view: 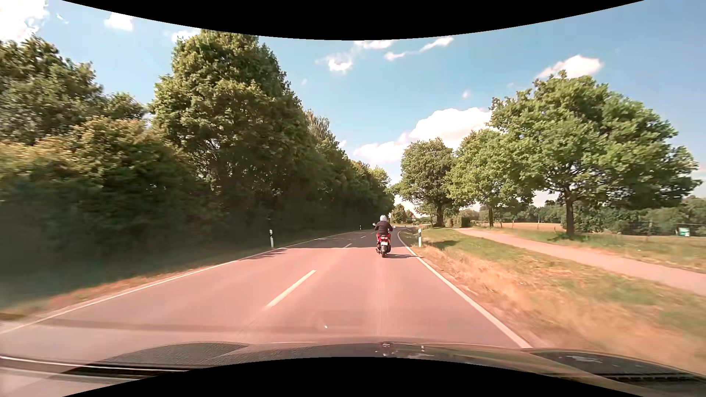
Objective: Follow the waypoints while adhering to traffic rules and regulations
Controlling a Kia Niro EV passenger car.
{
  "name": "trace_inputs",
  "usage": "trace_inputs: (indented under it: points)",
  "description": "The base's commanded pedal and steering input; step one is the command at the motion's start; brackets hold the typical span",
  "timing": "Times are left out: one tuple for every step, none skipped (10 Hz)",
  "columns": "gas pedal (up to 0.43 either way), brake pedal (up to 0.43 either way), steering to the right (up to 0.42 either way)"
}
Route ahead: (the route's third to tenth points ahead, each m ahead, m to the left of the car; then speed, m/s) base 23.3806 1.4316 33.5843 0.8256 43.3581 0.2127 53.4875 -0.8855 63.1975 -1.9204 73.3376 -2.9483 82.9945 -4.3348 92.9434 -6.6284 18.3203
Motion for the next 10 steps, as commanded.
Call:
trace_inputs:
  points:
    - [0.248,0.012,0.008]
    - [0.248,0.012,0.008]
    - [0.248,0.012,0.008]
    - [0.248,0.012,0.008]
    - [0.248,0.012,0.008]
    - [0.248,0.012,0.009]
    - [0.248,0.012,0.009]
    - [0.248,0.006,0.009]
    - [0.248,0.012,0.01]
    - [0.248,0.012,0.011]
